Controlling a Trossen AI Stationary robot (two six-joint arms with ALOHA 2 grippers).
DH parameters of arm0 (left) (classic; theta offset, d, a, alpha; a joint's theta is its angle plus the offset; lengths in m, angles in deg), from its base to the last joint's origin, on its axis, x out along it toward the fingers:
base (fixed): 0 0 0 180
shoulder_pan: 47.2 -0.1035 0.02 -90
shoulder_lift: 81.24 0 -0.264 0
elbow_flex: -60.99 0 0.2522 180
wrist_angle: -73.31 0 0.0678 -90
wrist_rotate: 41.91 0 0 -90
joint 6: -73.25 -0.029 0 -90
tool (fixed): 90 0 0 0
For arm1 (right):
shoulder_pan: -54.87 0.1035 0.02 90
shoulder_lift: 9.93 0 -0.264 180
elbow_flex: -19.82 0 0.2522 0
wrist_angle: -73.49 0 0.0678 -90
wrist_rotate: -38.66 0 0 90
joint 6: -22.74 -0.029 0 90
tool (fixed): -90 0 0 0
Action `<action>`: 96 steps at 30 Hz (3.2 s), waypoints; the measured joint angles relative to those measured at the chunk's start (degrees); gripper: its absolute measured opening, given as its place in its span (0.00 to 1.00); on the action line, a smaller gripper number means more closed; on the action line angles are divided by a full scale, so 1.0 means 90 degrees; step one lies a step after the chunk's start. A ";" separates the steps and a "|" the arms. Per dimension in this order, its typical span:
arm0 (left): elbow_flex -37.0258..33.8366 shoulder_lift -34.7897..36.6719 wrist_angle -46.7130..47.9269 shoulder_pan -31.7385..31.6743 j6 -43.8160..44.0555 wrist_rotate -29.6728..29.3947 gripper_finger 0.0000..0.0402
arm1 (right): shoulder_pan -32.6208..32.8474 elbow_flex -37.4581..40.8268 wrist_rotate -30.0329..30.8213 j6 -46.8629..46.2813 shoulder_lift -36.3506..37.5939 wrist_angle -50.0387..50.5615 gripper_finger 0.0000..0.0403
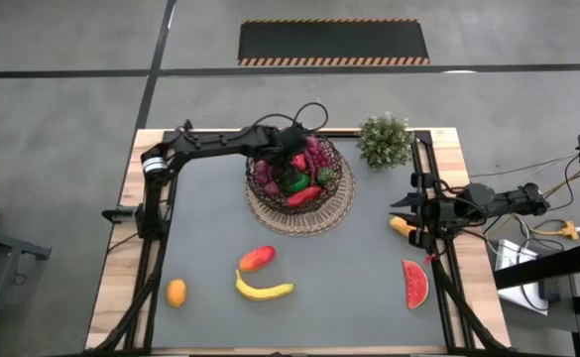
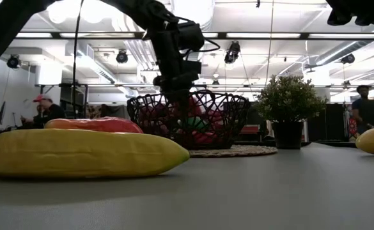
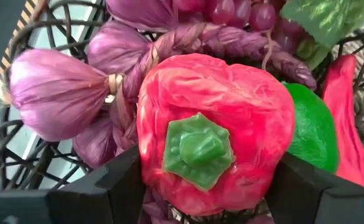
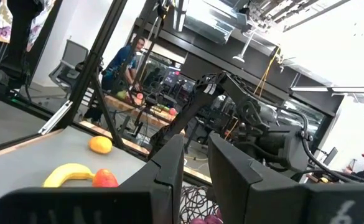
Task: Build produce basket
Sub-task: Put the red bell pepper into the basket, then put the red mango into the basket
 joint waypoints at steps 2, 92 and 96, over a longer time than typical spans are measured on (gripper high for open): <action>-0.0004 0.0000 -0.0028 0.0000 0.0012 0.0002 0.63 | 0.0000 -0.0002 0.0000 0.0000 0.0000 0.0002 0.16; -0.3324 0.1517 -0.0661 0.4706 0.4078 -0.1143 0.44 | 0.0002 -0.0005 0.0232 -0.1100 -0.0171 0.0128 0.22; -0.3333 0.1921 -0.1236 0.4845 0.3366 -0.1801 0.45 | 0.0002 -0.0005 0.0231 -0.1606 -0.0682 -0.0178 0.31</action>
